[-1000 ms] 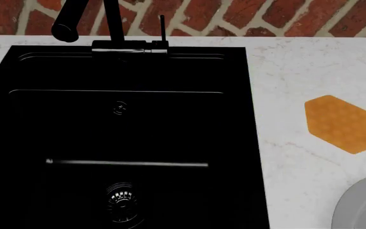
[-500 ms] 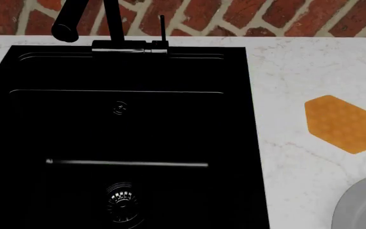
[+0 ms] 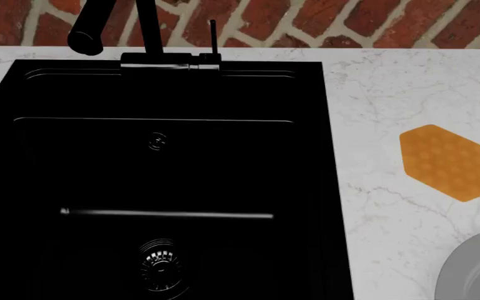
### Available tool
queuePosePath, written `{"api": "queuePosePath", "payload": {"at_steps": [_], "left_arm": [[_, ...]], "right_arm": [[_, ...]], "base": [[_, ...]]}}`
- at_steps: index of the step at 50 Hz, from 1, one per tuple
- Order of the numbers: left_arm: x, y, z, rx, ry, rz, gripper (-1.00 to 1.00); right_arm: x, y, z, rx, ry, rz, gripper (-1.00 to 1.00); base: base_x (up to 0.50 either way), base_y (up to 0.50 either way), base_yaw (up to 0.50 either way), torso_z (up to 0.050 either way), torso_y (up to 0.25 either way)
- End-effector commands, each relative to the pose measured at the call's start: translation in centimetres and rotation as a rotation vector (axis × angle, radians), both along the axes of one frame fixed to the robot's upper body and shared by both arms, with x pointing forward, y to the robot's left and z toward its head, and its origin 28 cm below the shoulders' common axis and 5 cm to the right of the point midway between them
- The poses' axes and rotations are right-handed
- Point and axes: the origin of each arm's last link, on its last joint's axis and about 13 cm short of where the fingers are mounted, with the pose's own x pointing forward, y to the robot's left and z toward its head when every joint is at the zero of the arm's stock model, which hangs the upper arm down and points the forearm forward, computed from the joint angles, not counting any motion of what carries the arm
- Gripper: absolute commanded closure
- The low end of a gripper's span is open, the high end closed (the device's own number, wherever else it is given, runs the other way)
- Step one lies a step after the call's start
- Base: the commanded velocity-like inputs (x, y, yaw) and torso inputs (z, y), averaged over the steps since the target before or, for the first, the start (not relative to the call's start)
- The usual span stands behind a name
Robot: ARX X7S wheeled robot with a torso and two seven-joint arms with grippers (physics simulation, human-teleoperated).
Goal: Pick the celery from the sink and place it on the plate located on the counter
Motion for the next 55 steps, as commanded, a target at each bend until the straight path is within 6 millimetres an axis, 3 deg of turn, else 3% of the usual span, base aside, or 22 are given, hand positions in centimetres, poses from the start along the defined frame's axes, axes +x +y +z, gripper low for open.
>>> {"api": "queuePosePath", "payload": {"at_steps": [1,11,18,19,31,49,55], "left_arm": [[-0.1,0.0,-0.3,0.014,0.012,-0.006,-1.00],[0.0,0.0,-0.3,0.014,0.013,-0.007,-1.00],[-0.1,-0.1,-0.3,0.017,0.011,-0.009,-1.00],[-0.1,-0.1,-0.3,0.017,0.011,-0.009,-1.00],[-0.1,-0.1,-0.3,0.016,0.010,-0.009,-1.00],[-0.2,-0.2,-0.1,0.016,0.004,-0.007,-1.00],[-0.1,-0.4,-0.1,0.017,0.004,-0.015,-1.00]], "right_arm": [[0.5,-0.1,-0.9,0.000,-0.047,-0.002,1.00],[0.9,-0.3,-3.1,0.021,-0.028,-0.012,1.00],[0.9,-0.3,-3.1,0.024,-0.026,-0.017,1.00],[0.9,-0.3,-3.0,0.025,-0.028,-0.018,-1.00],[0.8,-0.2,-2.4,0.025,-0.032,-0.016,-1.00],[-2.2,0.2,5.5,-0.021,-0.179,0.016,-1.00],[-2.7,0.9,5.5,-0.039,-0.247,0.069,-1.00]], "base": [[0.01,0.00,0.00,0.000,-0.011],[0.00,0.00,0.00,-0.002,-0.002],[0.00,0.00,0.00,-0.004,-0.003],[0.00,0.01,0.00,0.000,-0.012],[0.00,0.00,0.00,-0.003,-0.004],[0.00,0.00,0.00,-0.003,-0.004],[0.00,0.00,0.00,-0.002,-0.008]]}}
